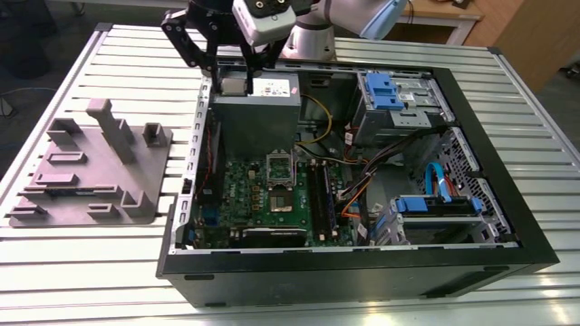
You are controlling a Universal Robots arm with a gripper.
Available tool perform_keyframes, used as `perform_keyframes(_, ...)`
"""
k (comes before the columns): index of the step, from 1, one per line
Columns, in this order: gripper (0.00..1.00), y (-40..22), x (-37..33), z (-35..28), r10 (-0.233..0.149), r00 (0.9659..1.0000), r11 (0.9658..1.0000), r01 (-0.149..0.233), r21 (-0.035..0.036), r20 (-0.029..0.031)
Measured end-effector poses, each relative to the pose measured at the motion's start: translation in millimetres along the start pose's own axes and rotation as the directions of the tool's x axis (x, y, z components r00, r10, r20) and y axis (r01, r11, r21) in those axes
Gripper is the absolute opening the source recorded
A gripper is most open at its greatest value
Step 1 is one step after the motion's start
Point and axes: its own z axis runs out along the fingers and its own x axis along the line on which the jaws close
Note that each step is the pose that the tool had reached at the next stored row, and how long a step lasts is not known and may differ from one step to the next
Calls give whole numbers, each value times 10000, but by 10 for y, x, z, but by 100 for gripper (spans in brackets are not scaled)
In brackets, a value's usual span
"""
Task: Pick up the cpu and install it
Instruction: 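Pick up the cpu and move it towards the insertion slot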
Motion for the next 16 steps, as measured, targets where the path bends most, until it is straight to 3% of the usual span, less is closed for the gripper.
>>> perform_keyframes(16,47,-3,-116,1,0,10000,10000,0,-1,1)
